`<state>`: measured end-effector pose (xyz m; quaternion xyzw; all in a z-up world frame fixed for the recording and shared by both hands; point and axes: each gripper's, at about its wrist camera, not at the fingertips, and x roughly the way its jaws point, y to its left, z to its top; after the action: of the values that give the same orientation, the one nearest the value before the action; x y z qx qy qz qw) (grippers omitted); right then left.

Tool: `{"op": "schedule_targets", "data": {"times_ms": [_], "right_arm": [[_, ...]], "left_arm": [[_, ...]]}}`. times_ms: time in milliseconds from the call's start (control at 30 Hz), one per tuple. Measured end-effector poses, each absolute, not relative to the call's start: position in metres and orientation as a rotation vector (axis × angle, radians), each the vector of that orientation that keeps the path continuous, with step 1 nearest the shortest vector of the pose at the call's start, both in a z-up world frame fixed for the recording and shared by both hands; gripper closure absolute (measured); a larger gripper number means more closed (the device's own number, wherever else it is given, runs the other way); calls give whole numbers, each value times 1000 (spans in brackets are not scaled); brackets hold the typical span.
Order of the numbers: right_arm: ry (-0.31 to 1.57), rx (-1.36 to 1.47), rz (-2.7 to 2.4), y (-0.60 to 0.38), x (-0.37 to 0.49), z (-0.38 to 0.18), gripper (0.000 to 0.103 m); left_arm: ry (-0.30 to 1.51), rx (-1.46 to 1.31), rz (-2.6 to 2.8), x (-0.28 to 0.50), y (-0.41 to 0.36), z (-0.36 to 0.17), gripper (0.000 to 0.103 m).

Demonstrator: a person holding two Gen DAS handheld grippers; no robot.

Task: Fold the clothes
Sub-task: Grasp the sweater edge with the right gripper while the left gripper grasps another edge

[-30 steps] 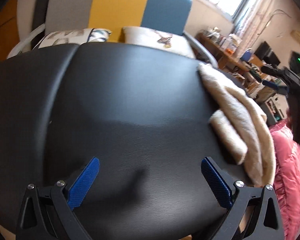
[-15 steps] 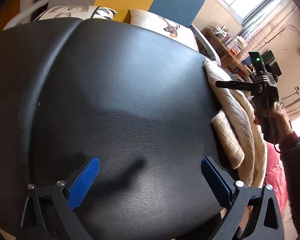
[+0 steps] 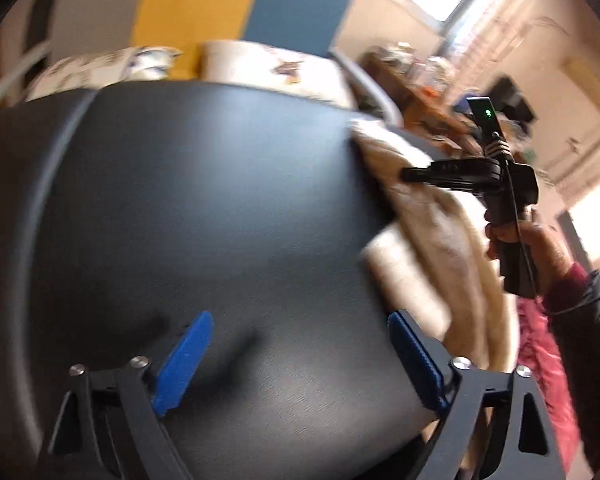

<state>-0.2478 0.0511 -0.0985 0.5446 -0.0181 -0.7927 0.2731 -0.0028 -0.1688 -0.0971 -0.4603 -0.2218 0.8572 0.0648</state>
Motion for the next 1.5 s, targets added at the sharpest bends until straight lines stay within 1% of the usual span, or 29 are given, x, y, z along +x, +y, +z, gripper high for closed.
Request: {"op": "schedule_targets", "data": {"times_ms": [67, 167, 333, 433, 533, 633, 800, 867, 900, 933, 967, 1033, 1100, 1233, 1300, 1433, 1467, 1500], "right_arm": [[-113, 1447, -2130, 70, -248, -88, 98], [-156, 1431, -2140, 90, -250, -78, 98], [-192, 1446, -2208, 126, -257, -78, 98], [-258, 1460, -2244, 159, -267, -86, 98], [-266, 1463, -2246, 171, -268, -92, 98], [-284, 1463, -2231, 174, -266, -98, 98], [-334, 1458, -2204, 179, -267, -108, 96], [-349, 1457, -2196, 183, -267, -112, 94], [-359, 1459, -2194, 184, -267, -114, 94], [-369, 1460, -2191, 184, -267, -115, 94], [-380, 1461, -2188, 185, -267, -116, 94], [-399, 1462, -2185, 187, -267, -118, 91], [-419, 1456, -2193, 188, -266, -117, 91], [-470, 1391, -2230, 199, -254, -105, 91], [-497, 1353, -2248, 208, -243, -96, 91], [-540, 1319, -2278, 233, -213, -83, 91], [-534, 1328, -2282, 238, -204, -83, 89], [-527, 1337, -2287, 243, -195, -84, 85]], "left_arm": [[-691, -1325, 2518, -31, -154, -88, 13], [-659, -1287, 2426, -74, -120, -81, 13], [-540, -1352, 2424, -119, -84, -94, 13], [-425, -1427, 2490, -130, -82, -109, 15], [-236, -1430, 2549, -129, -78, -122, 15], [-46, -1418, 2491, -131, -69, -133, 15], [-49, -1479, 2369, -140, -66, -154, 15], [-47, -1510, 2341, -143, -65, -164, 16], [-53, -1521, 2330, -145, -65, -169, 31], [-66, -1531, 2319, -146, -65, -173, 49], [-59, -1526, 2348, -146, -66, -173, 54], [-137, -1528, 2323, -151, -71, -170, 90], [-225, -1550, 2325, -158, -79, -168, 92], [-340, -1485, 2380, -159, -96, -149, 94], [-436, -1421, 2406, -158, -111, -128, 94], [-545, -1266, 2490, -149, -150, -77, 94], [-572, -1226, 2509, -147, -159, -64, 94], [-598, -1186, 2528, -145, -169, -51, 94]]}}
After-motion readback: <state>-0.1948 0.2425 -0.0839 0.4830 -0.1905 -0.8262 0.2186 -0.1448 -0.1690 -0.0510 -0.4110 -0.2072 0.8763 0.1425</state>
